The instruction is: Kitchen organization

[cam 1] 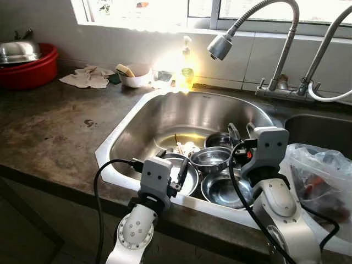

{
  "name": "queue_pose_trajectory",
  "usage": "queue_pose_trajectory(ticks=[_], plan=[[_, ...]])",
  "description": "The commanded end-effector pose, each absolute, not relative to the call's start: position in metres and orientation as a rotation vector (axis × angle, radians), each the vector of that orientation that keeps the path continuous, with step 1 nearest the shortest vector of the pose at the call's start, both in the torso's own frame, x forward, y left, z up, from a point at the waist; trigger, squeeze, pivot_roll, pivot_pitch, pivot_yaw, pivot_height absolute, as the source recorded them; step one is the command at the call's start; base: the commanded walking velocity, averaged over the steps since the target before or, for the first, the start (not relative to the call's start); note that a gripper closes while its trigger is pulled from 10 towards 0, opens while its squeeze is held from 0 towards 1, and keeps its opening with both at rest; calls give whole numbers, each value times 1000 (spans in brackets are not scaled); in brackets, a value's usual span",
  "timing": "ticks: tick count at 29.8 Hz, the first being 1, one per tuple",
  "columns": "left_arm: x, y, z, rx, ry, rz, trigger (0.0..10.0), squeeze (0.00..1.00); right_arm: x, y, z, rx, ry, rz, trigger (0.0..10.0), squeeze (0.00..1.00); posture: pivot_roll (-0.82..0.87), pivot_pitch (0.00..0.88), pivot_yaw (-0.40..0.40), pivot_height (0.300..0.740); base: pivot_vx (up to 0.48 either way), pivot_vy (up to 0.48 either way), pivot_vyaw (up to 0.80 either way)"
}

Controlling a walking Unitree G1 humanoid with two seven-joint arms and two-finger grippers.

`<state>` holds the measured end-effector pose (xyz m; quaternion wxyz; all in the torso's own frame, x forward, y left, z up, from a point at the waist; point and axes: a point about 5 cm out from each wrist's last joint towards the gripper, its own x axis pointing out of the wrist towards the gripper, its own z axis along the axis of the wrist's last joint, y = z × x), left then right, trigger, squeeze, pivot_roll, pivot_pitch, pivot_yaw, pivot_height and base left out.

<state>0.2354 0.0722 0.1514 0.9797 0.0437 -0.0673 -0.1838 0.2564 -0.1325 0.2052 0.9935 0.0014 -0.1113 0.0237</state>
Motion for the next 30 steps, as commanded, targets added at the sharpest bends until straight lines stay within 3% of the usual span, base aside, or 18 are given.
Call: queue_pose_trajectory(ticks=[1, 30], plan=[[236, 72, 149, 100, -127, -380, 10000, 0, 253, -131, 208, 3, -230, 43, 10000, 0, 99, 8, -13, 740, -262, 0, 0], [234, 74, 145, 106, -116, -383, 10000, 0, 254, -130, 204, -3, -202, 32, 10000, 0, 104, 16, -12, 740, -270, 0, 0]])
